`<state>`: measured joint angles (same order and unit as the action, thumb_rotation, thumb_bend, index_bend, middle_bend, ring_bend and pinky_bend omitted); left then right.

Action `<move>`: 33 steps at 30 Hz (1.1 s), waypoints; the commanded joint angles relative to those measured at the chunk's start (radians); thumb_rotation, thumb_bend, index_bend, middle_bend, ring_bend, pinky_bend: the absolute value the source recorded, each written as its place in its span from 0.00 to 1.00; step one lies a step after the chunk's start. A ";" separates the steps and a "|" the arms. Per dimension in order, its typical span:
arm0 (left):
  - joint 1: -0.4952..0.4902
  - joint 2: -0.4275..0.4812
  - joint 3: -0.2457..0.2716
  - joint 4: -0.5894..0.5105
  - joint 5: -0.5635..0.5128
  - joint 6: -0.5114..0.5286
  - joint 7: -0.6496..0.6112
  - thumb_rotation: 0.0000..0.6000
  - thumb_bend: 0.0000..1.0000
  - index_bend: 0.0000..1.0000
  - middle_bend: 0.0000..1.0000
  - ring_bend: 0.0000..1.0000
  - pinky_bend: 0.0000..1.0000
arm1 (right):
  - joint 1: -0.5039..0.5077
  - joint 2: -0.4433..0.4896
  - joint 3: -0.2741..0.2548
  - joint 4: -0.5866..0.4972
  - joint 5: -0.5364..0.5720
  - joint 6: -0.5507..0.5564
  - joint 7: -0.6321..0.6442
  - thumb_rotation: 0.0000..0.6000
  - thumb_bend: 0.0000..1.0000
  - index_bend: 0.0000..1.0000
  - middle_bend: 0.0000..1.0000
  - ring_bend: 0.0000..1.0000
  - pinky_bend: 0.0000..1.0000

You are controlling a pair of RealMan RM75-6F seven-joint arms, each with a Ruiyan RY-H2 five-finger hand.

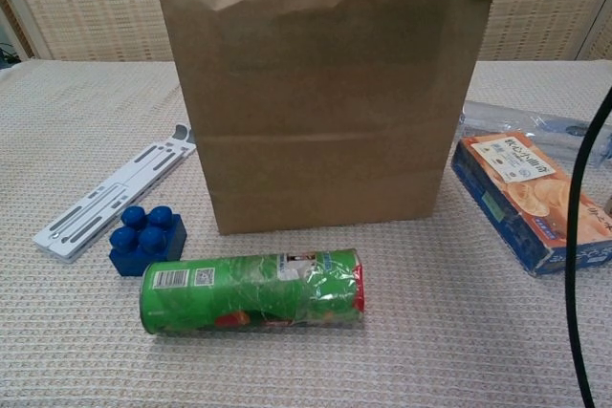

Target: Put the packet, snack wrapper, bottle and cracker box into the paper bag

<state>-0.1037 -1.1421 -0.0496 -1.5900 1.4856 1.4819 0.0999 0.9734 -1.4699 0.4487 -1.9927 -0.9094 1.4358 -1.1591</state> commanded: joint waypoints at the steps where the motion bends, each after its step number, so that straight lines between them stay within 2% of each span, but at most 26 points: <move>1: 0.001 -0.001 -0.001 -0.002 -0.002 0.001 0.006 1.00 0.36 0.00 0.00 0.00 0.00 | -0.084 0.115 0.062 -0.109 0.002 0.083 0.085 1.00 0.06 0.00 0.10 0.07 0.26; 5: 0.001 -0.003 -0.001 -0.005 -0.004 0.003 0.014 1.00 0.36 0.00 0.00 0.00 0.00 | -0.232 0.287 0.013 -0.230 -0.007 0.080 0.208 1.00 0.06 0.00 0.10 0.07 0.25; 9: 0.002 -0.003 -0.001 -0.007 -0.005 0.004 0.019 1.00 0.36 0.00 0.00 0.00 0.00 | -0.395 0.428 -0.109 -0.279 -0.026 0.043 0.370 1.00 0.06 0.00 0.10 0.07 0.24; 14: 0.003 -0.006 -0.003 -0.010 -0.008 0.008 0.032 1.00 0.36 0.00 0.00 0.00 0.00 | -0.534 0.508 -0.267 -0.224 -0.050 -0.066 0.576 1.00 0.06 0.00 0.10 0.07 0.24; 18: 0.004 -0.009 -0.004 -0.013 -0.012 0.010 0.045 1.00 0.36 0.00 0.00 0.00 0.00 | -0.578 0.501 -0.363 -0.136 -0.029 -0.185 0.677 1.00 0.06 0.00 0.10 0.07 0.22; 23: 0.005 -0.011 -0.005 -0.013 -0.013 0.011 0.045 1.00 0.36 0.00 0.00 0.00 0.00 | -0.579 0.448 -0.421 -0.066 0.023 -0.234 0.632 1.00 0.06 0.00 0.09 0.07 0.18; 27: 0.004 -0.009 -0.005 -0.012 -0.013 0.009 0.042 1.00 0.36 0.00 0.00 0.00 0.00 | -0.563 0.386 -0.435 -0.013 0.083 -0.220 0.547 1.00 0.06 0.00 0.09 0.06 0.18; 33: 0.004 -0.006 -0.003 -0.011 -0.010 0.007 0.032 1.00 0.36 0.00 0.00 0.00 0.00 | -0.513 0.284 -0.401 0.087 0.246 -0.230 0.467 1.00 0.06 0.00 0.05 0.02 0.16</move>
<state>-0.0998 -1.1488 -0.0530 -1.6010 1.4758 1.4892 0.1323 0.4347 -1.1408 0.0316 -1.9503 -0.7310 1.2129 -0.6560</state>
